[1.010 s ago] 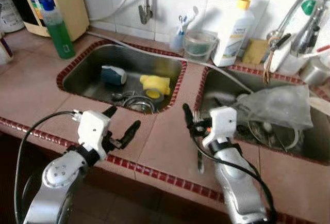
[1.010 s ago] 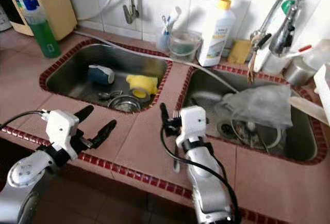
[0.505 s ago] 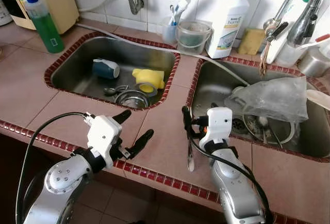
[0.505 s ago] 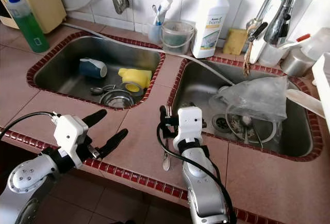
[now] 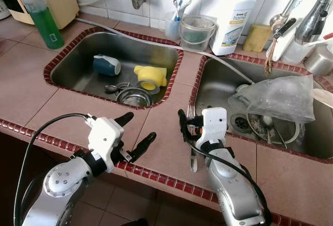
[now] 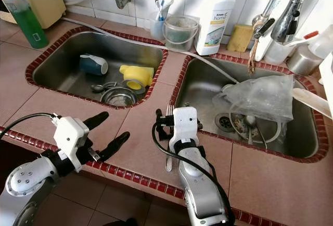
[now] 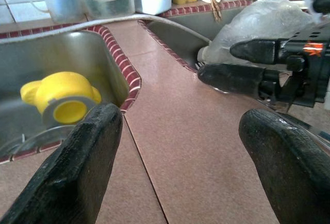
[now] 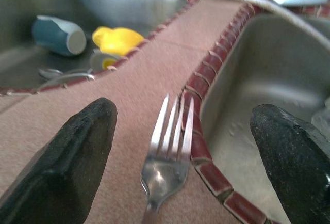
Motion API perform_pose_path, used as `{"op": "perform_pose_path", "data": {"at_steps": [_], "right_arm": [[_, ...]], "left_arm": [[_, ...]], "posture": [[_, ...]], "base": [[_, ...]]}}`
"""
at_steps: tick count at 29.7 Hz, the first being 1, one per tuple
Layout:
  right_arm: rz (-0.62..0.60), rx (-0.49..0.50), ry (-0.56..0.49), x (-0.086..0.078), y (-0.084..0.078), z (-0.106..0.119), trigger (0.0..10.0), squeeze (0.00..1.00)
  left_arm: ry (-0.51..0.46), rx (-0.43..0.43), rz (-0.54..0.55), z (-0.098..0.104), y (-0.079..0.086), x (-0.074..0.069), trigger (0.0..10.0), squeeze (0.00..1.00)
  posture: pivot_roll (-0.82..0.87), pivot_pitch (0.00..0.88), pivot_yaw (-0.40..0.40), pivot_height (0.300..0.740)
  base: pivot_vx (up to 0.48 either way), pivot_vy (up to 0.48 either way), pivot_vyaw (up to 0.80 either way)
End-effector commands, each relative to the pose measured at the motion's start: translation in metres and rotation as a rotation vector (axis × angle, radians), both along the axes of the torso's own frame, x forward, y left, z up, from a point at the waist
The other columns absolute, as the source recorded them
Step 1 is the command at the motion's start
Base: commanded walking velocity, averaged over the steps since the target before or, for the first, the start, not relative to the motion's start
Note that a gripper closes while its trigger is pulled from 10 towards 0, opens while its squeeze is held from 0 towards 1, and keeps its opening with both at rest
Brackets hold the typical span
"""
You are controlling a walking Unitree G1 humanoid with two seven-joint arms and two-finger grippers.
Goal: Kitchen organization
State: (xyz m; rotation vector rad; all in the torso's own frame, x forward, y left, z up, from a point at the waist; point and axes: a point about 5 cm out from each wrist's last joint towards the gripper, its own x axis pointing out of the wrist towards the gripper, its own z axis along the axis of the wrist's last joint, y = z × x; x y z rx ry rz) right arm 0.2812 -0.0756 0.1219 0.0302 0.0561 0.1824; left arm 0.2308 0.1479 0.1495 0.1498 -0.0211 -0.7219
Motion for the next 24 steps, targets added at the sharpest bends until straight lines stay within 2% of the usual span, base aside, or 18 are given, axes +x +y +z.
{"op": "perform_pose_path", "data": {"at_steps": [1,7,10,18,19,21,22,24], "right_arm": [[0.026,0.19,0.027,-0.006,0.036,0.016,10.0,0.0],[0.013,0.228,0.078,-0.005,0.042,0.02,10.0,0.0],[0.03,0.18,0.111,-0.005,0.05,0.021,10.0,0.0],[0.044,0.17,0.19,-0.004,0.054,0.023,10.0,0.0],[0.042,0.165,0.212,-0.003,0.053,0.022,9.1,0.0],[0.042,0.163,0.218,-0.003,0.053,0.022,9.1,0.0],[0.042,0.17,0.239,-0.004,0.052,0.024,8.7,0.0],[0.043,0.175,0.252,-0.004,0.051,0.026,8.8,0.0]], "left_arm": [[0.014,0.015,-0.049,-0.001,-0.005,-0.008,10.0,0.0],[0.018,0.028,-0.066,-0.004,-0.011,-0.014,10.0,0.0],[0.02,0.016,-0.058,-0.002,-0.012,-0.014,10.0,0.0],[0.012,0.004,-0.03,-0.001,-0.013,-0.014,10.0,0.0],[0.011,0.001,-0.027,-0.001,-0.013,-0.014,10.0,0.0],[0.01,0.0,-0.026,-0.001,-0.014,-0.014,10.0,0.0],[0.01,-0.003,-0.024,0.0,-0.014,-0.013,10.0,0.0],[0.008,-0.005,-0.022,0.0,-0.015,-0.013,10.0,0.0]], "posture": [[-0.01,0.149,-0.029,0.74],[0.0,0.144,-0.045,0.74],[0.01,0.146,-0.056,0.74],[0.01,0.152,-0.072,0.74],[0.01,0.152,-0.075,0.74],[0.01,0.152,-0.075,0.74],[0.0,0.153,-0.08,0.74],[0.0,0.155,-0.087,0.74]], "base": [[0.0,0.0,0.0],[0.0,0.0,0.0],[0.0,0.0,0.0],[0.0,0.0,0.0],[0.0,0.0,0.0],[0.0,0.0,0.0],[0.0,0.0,0.0],[0.0,0.0,0.0]]}}
